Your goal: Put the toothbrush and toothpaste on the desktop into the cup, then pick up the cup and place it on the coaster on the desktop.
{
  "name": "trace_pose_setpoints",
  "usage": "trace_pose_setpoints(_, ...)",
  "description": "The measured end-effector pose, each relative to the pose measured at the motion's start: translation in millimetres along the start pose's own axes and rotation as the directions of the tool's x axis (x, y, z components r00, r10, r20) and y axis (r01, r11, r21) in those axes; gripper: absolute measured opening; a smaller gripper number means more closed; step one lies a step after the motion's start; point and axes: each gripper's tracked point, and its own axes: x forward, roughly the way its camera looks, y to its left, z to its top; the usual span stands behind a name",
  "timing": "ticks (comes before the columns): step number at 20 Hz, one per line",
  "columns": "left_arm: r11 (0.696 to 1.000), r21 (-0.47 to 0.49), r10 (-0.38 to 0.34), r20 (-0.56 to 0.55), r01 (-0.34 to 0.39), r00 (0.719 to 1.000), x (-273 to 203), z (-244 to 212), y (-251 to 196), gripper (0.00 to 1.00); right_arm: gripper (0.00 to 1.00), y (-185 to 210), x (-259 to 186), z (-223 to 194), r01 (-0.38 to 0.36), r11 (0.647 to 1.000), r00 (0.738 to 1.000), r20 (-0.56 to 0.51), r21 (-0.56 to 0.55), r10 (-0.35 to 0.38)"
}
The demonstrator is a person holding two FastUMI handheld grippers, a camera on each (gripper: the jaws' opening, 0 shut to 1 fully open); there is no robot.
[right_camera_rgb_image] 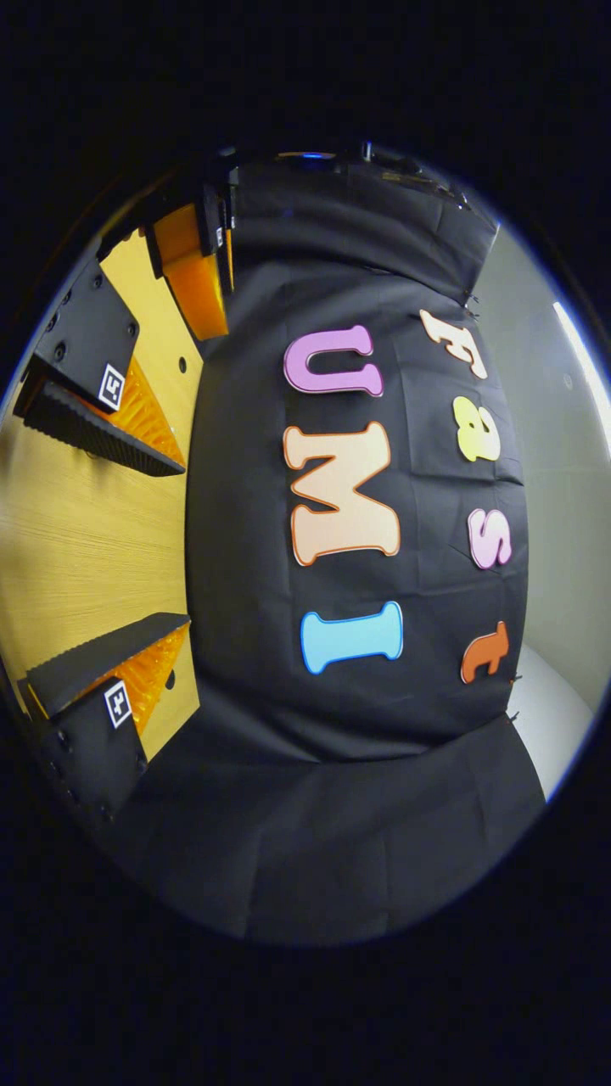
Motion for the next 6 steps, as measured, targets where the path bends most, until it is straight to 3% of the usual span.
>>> trace_pose_setpoints(6,1.0,-0.013,-0.025,0.035,0.026,0.999,0.8,16.7,-9.6,0.94,0.99,-10.3,-8.6,29.6,0.03,0.999,0.997,0.073,-0.02,-0.028)
